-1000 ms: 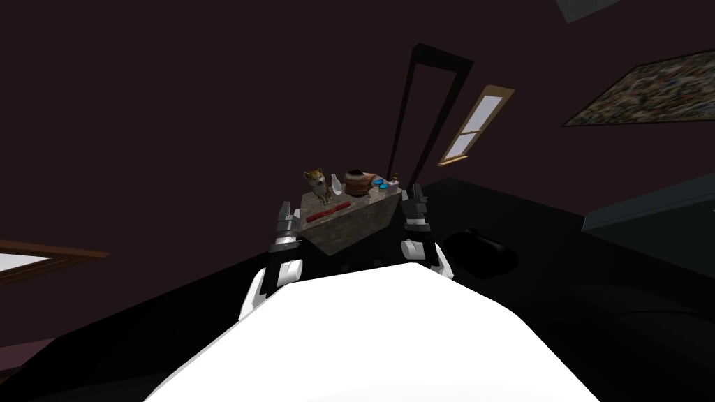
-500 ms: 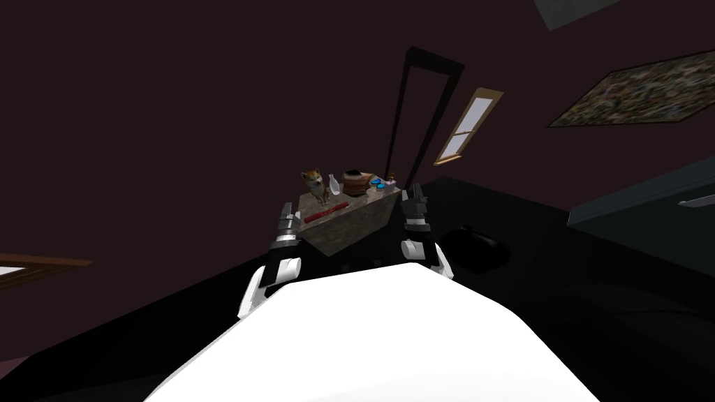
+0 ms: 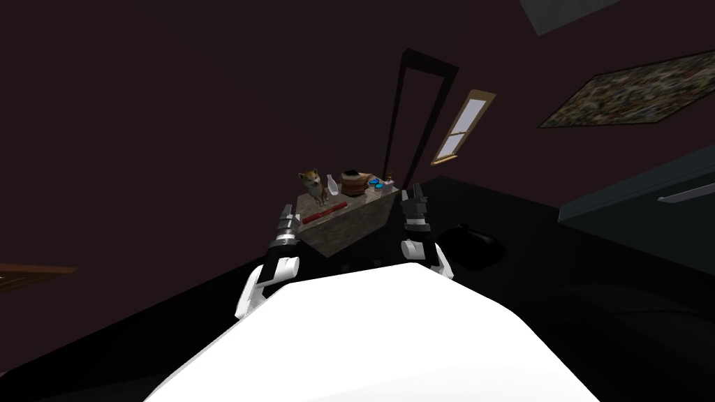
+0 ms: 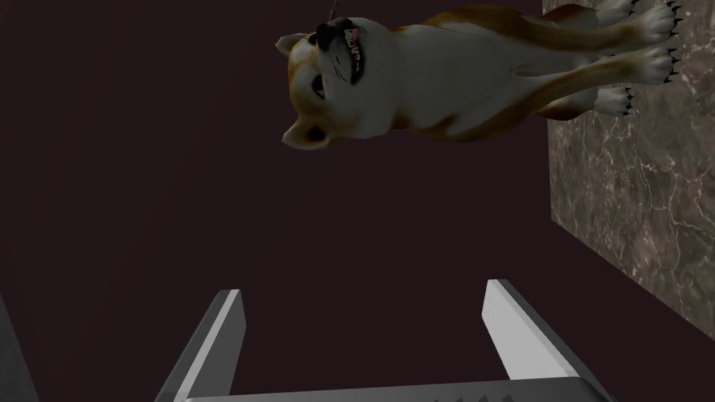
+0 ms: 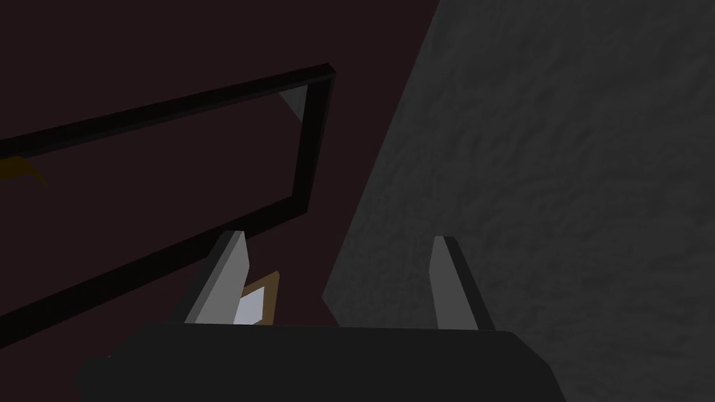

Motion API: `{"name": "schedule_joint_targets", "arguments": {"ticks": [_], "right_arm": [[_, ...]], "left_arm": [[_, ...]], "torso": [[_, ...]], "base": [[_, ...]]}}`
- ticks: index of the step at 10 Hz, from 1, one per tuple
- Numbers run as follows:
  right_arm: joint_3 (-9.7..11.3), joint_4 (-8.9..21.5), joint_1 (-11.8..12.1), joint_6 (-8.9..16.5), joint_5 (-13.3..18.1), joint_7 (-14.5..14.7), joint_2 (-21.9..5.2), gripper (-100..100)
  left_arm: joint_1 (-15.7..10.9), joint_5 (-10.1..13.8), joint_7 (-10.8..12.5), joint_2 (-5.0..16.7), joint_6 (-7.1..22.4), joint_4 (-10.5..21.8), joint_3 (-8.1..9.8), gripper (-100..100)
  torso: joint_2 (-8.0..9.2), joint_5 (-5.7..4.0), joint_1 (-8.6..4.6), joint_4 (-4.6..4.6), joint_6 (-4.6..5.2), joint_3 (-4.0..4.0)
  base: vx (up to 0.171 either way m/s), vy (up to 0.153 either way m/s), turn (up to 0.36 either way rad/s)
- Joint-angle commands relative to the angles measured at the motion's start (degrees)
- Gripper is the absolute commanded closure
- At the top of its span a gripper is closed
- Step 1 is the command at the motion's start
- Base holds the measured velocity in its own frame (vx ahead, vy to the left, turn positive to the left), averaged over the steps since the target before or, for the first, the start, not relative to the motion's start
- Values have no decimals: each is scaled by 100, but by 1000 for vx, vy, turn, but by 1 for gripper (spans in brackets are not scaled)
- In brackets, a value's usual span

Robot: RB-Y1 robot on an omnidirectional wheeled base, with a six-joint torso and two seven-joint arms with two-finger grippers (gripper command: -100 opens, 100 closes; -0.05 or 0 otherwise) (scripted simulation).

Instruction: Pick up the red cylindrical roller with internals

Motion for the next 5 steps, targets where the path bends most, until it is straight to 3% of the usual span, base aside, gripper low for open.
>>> {"name": "schedule_joint_targets", "arguments": {"ticks": [1, 5], "right_arm": [[0, 0, 0, 0, 0, 0, 0, 0], [0, 0, 0, 0, 0, 0, 0, 0]], "left_arm": [[-32, 26, 46, 20, 286, 24, 31, -100], [-129, 146, 191, 99, 900, 71, 142, -100]], "torso": [[0, 0, 0, 0, 0, 0], [-2, 0, 1, -1, -1, -1]], "base": [[2, -8, -30], [6, -9, -36]]}}
